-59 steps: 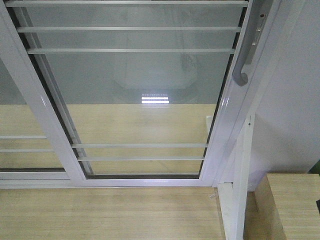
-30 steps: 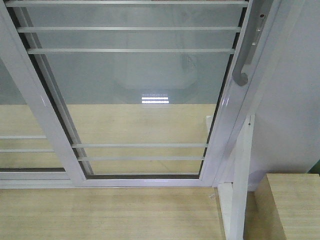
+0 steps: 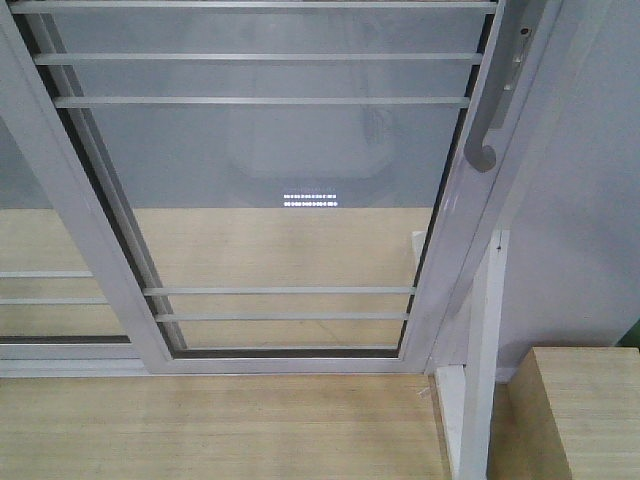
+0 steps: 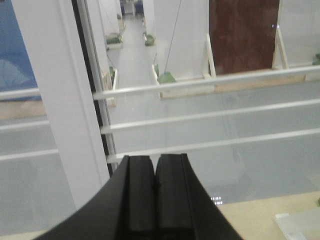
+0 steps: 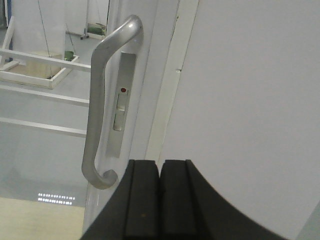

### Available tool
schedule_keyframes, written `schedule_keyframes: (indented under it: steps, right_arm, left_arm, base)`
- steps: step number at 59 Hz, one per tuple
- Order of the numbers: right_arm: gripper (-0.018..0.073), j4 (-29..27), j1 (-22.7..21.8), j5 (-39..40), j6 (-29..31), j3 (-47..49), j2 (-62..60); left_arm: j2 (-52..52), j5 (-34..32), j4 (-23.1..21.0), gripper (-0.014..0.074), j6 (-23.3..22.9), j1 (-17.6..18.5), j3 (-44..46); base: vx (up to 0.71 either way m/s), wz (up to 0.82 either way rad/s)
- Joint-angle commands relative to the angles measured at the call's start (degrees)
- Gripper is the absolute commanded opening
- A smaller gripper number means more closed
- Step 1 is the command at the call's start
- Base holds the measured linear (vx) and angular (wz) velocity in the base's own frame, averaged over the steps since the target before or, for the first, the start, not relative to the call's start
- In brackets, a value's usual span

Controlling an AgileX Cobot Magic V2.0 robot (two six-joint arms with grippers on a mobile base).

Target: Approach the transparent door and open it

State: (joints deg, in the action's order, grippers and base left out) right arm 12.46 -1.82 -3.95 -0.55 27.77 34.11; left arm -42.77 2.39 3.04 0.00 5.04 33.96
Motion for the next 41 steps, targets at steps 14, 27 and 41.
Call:
schedule_keyframes:
  steps: [14, 27, 41]
  right_arm:
    - [0.0391, -0.19, -0.27, 2.63, 0.55, 1.73, 6.68]
    - [0.0512, -4.0, -0.27, 10.2, -1.45, 1.73, 13.42]
    - [0.0512, -0.43, 3.08, 28.63, -1.33, 1.87, 27.51]
  left_arm:
    - [-1.08, -3.46, -0.06, 0.0188, 0.0, 0.18, 1.84]
    - [-1.71, 6.01, -0.06, 0.0405, 0.0, 0.18, 1.84]
    - [-4.05, 9.32, -4.89, 0.0486, 0.0, 0.18, 1.16]
  base:
    - [0.0, 0.0]
    - [0.0, 0.0]
    - [0.0, 0.0]
